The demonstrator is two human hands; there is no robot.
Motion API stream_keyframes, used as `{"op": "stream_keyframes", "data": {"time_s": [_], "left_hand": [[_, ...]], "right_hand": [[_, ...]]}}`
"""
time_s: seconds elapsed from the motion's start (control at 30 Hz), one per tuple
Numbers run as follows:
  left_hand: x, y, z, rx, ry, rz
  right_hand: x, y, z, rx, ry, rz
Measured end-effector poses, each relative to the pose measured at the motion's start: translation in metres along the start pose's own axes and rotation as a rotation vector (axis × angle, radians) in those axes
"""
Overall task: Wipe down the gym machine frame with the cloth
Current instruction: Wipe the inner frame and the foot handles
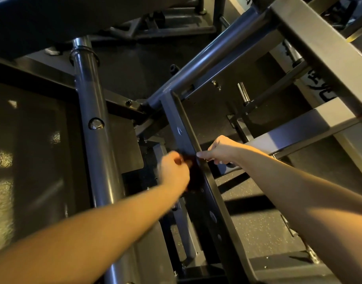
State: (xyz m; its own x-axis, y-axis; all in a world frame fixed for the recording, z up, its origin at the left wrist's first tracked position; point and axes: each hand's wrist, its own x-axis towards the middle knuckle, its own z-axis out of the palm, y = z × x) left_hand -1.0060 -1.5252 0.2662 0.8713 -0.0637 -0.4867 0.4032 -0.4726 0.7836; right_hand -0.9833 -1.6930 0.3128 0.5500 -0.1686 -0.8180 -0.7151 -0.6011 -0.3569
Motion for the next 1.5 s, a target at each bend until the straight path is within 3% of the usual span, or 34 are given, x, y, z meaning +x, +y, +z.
{"op": "stream_keyframes", "data": {"time_s": [0.1,0.17,0.3,0.53,0.67,0.77,0.87,1.03,1.17,1.3,1.4,1.5], "left_hand": [[0.045,0.023,-0.011,-0.112,0.163,-0.022],[0.025,0.017,-0.005,-0.104,0.141,0.011],[-0.045,-0.015,0.007,-0.070,-0.054,0.039],[0.092,0.038,-0.037,0.032,0.078,0.182],[0.060,0.019,-0.022,0.065,0.129,0.217],[0.018,-0.001,-0.007,0.128,0.002,0.234],[0.047,0.015,-0.015,0.100,0.079,0.284],[0.131,0.052,-0.050,0.094,0.134,0.223],[0.094,0.031,-0.032,0.087,0.154,0.209],[0.048,0.009,-0.019,0.194,-0.042,0.286],[0.083,0.027,-0.030,0.144,-0.032,0.250],[0.130,0.056,-0.053,0.048,0.032,0.105]], "right_hand": [[0.000,-0.001,0.001,-0.041,0.023,-0.013],[0.000,-0.002,-0.001,-0.067,0.019,-0.033],[0.003,-0.006,-0.006,-0.125,-0.010,-0.066],[0.002,-0.007,-0.006,-0.197,-0.021,-0.064],[0.001,-0.007,-0.007,-0.161,-0.001,-0.061],[0.004,-0.009,-0.006,-0.171,-0.021,-0.061],[0.004,-0.007,-0.005,-0.163,0.005,-0.069],[0.005,-0.005,-0.003,-0.144,0.007,-0.078],[0.008,-0.003,-0.002,-0.126,0.033,-0.054],[0.006,-0.008,-0.007,-0.179,-0.002,-0.077],[0.001,-0.010,-0.007,-0.198,0.003,-0.099],[-0.001,-0.010,-0.006,-0.169,0.006,-0.099]]}}
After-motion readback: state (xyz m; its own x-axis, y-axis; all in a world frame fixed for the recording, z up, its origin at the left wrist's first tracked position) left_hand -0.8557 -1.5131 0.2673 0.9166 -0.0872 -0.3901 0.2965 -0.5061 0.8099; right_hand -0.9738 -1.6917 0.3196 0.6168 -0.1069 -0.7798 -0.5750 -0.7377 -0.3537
